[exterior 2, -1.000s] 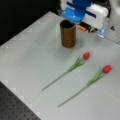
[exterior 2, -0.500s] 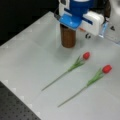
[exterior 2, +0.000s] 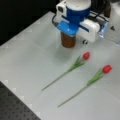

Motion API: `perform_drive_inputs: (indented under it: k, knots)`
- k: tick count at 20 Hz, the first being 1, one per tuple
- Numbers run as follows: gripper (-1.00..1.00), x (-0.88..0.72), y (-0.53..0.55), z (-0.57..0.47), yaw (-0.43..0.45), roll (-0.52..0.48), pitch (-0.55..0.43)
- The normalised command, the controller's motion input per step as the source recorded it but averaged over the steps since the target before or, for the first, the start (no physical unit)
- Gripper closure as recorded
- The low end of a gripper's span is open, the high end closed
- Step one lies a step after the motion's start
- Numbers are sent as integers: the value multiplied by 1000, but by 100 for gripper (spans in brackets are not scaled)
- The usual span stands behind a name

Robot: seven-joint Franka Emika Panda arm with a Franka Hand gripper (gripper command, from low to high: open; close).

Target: Flower insertion into a vase

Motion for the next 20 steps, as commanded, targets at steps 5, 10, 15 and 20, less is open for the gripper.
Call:
perform_drive_inputs:
  k: [5, 10, 15, 20]
  knots:
    - [-100, 159, -107, -261, 26, 70, -25]
    - [-100, 121, -112, -288, 25, 92, 5]
    - [-100, 193, -127, -397, 7, 79, -34]
    - [-100, 148, -117, -313, 9, 79, -29]
